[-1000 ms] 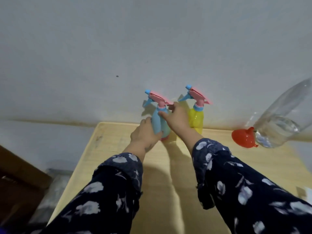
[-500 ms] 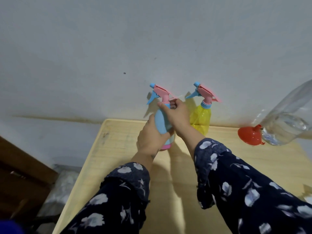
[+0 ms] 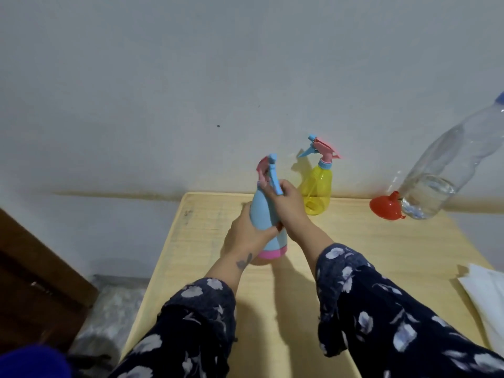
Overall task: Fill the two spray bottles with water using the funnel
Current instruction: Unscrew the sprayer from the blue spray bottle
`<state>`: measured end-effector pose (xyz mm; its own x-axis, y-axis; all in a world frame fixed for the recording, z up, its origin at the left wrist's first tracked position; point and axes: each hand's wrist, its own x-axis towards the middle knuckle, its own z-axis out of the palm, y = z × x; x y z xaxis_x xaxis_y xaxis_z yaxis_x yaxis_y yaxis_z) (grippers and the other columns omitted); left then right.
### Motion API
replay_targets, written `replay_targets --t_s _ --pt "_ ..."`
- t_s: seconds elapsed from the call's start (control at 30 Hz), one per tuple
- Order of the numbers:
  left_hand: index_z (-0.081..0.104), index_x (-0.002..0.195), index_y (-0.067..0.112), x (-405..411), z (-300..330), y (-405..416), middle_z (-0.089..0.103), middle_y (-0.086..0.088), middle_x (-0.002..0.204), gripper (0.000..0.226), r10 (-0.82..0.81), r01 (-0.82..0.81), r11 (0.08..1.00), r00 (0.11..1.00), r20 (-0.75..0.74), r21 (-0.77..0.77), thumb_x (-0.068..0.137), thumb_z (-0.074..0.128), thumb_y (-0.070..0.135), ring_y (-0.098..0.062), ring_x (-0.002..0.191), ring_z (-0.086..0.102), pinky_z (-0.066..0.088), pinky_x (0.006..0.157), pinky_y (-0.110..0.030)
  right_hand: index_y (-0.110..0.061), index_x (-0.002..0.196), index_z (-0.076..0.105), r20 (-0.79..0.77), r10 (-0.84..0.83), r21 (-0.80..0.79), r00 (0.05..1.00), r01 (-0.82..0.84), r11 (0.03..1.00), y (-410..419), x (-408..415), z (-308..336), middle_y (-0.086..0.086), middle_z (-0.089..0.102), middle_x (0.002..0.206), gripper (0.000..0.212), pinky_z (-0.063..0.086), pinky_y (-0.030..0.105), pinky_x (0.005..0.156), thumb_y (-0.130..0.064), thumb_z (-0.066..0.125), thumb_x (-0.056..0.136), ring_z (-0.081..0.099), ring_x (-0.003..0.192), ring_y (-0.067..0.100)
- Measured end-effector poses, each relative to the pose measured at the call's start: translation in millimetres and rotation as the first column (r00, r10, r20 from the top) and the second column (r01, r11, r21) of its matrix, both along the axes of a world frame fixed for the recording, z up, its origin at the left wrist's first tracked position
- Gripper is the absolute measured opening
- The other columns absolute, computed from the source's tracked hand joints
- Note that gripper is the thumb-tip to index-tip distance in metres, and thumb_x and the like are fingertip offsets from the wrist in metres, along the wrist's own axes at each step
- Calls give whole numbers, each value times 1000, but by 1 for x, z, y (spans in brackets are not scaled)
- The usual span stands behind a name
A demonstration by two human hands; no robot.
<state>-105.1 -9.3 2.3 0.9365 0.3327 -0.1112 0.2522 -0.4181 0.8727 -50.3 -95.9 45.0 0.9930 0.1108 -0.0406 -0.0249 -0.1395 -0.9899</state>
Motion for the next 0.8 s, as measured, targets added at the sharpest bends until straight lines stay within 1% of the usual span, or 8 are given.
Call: replay_targets --t_s 0.07,0.13,0.27,0.37,0.47,0.57,0.67,0.8 --pt "43 124 39 -7 1 -1 64 10 102 72 14 -14 999 1000 1 50 62 74 56 -16 88 65 57 77 -41 -12 95 64 -22 63 14 998 -62 998 -2 -9 3 1 63 87 27 43 30 75 -37 54 94 57 81 14" --pt "42 122 39 -15 1 -2 64 10 101 68 18 -16 992 1000 -16 124 64 74 54 -18 88 65 56 77 -40 -6 103 62 -13 63 66 998 -62 996 -1 -19 6 0 62 91 42 42 26 73 -46 57 90 57 84 13" --pt "38 121 39 -31 4 -7 63 8 102 69 20 -11 976 999 -38 218 63 74 55 -21 89 64 55 76 -38 -13 108 53 -30 -117 -7 993 116 993 1 -37 9 -8 57 88 45 41 23 66 -44 71 81 57 81 9" --pt "38 126 34 -45 5 -5 62 7 105 75 53 -46 967 998 -22 252 66 72 61 -21 89 62 53 70 -34 -12 98 63 -73 24 7 997 -23 1000 -4 -49 14 2 62 87 28 41 25 66 -39 57 92 56 83 18" --pt "37 126 33 -57 5 -2 60 8 103 76 65 -58 958 998 -15 281 66 72 64 -20 88 62 54 70 -36 -16 108 64 -131 135 -9 982 -137 991 -7 -61 18 2 63 102 37 41 24 70 -45 46 95 56 90 15" --pt "38 121 34 -66 8 -5 61 9 102 71 54 -47 951 998 -17 307 65 71 62 -20 88 62 54 74 -38 -11 107 56 -21 -66 -73 998 64 995 -5 -68 18 -5 56 92 53 43 26 71 -54 68 79 54 86 12" --pt "38 120 35 -75 8 -9 61 10 104 70 38 -31 947 999 -14 318 65 70 63 -21 91 62 54 77 -40 -15 106 49 62 -219 -165 974 226 960 -7 -72 21 -3 57 89 57 48 36 78 -44 81 69 58 87 16" --pt "38 123 31 -83 7 -11 60 6 107 72 41 -27 944 999 -35 330 67 69 65 -23 92 61 54 75 -38 -22 127 43 122 -56 -121 991 71 990 -20 -82 28 -6 57 77 49 46 26 72 -21 69 84 57 76 9"
